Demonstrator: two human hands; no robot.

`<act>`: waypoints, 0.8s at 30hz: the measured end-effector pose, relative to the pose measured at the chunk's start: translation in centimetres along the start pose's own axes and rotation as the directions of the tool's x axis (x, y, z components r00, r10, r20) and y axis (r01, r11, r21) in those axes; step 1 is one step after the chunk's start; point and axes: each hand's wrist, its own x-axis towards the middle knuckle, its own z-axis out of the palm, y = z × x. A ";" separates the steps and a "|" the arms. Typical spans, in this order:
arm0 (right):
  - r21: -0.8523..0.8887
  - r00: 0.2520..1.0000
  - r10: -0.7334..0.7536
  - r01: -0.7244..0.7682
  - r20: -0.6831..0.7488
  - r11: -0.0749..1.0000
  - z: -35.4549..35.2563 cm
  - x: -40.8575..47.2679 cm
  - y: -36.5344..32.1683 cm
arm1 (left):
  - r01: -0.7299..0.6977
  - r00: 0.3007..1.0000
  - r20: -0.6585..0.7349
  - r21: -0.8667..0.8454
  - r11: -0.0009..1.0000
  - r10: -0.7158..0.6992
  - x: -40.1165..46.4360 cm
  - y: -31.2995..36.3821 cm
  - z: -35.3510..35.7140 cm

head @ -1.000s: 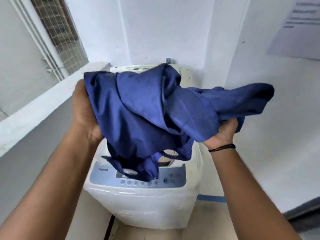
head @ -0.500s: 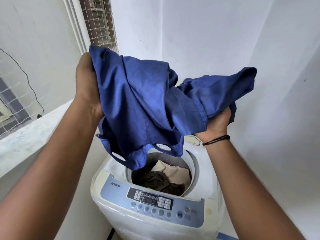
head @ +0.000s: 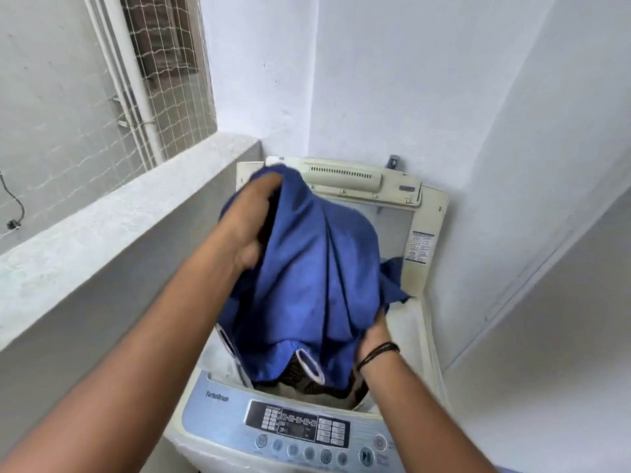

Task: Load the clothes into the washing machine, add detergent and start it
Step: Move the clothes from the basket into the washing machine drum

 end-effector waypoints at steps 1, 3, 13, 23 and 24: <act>0.008 0.999 0.035 -0.035 0.026 0.999 -0.5 0.3 1.8 | 0.046 0.998 -0.034 0.015 0.999 -0.045 0.8 -1.5 0.0; 0.075 0.991 0.124 -0.127 0.044 0.989 -1.4 0.0 4.9 | 0.158 0.985 -0.077 0.025 0.987 -0.156 2.4 -4.8 -0.5; 0.172 0.835 0.461 -0.429 -0.299 0.887 -5.0 2.9 11.8 | 0.586 0.811 -0.227 0.321 0.745 -0.540 9.2 -23.7 -5.4; 0.379 0.843 0.414 -0.278 -0.345 0.882 -7.5 6.4 7.5 | 0.568 0.595 -0.021 0.718 0.402 -0.804 6.2 -28.8 -8.4; 0.396 0.850 0.398 -0.253 -0.345 0.883 -7.3 7.0 7.0 | 0.538 0.568 0.035 0.741 0.403 -0.822 6.0 -28.7 -8.7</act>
